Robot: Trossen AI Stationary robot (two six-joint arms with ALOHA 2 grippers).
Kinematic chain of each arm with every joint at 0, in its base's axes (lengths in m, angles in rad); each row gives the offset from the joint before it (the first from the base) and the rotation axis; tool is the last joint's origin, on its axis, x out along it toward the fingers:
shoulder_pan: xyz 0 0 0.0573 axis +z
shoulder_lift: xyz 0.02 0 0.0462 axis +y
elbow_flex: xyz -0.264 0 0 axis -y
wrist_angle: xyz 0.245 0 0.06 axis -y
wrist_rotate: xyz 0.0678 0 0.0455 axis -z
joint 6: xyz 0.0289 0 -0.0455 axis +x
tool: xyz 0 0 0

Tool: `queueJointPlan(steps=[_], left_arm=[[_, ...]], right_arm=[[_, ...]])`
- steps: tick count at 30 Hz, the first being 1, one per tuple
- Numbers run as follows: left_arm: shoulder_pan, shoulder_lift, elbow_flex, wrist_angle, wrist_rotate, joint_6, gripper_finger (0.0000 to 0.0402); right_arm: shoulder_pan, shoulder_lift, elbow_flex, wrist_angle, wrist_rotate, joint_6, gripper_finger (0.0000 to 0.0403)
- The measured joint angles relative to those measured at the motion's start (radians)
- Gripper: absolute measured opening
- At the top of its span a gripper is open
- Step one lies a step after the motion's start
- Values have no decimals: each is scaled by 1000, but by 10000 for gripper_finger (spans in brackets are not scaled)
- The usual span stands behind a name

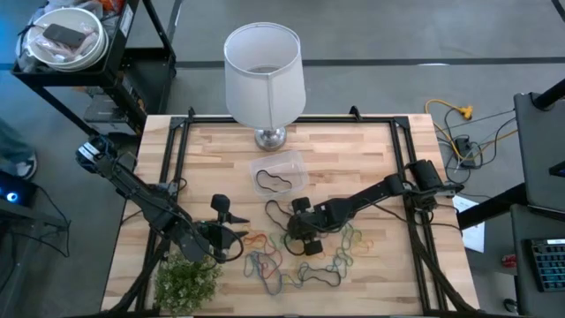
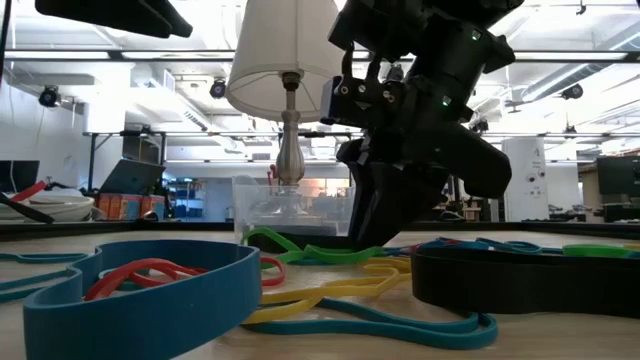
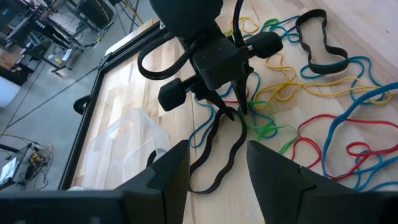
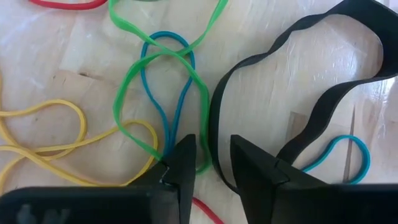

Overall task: Pick and place rubber bands into bin
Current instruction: Put the black rubber band into the transparent container

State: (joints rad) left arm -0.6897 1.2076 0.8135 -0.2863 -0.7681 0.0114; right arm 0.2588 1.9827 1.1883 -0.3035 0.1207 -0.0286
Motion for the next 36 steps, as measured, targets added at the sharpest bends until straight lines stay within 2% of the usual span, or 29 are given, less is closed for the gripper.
queueJointPlan(steps=[21, 36], left_arm=[[0, 0, -2, 1, 0, -5, 144], [0, 0, -2, 1, 0, -5, 144]], right_arm=[[1, -9, -1, 0, -29, -16, 68], [-4, -13, 0, 3, -25, -28, 71]])
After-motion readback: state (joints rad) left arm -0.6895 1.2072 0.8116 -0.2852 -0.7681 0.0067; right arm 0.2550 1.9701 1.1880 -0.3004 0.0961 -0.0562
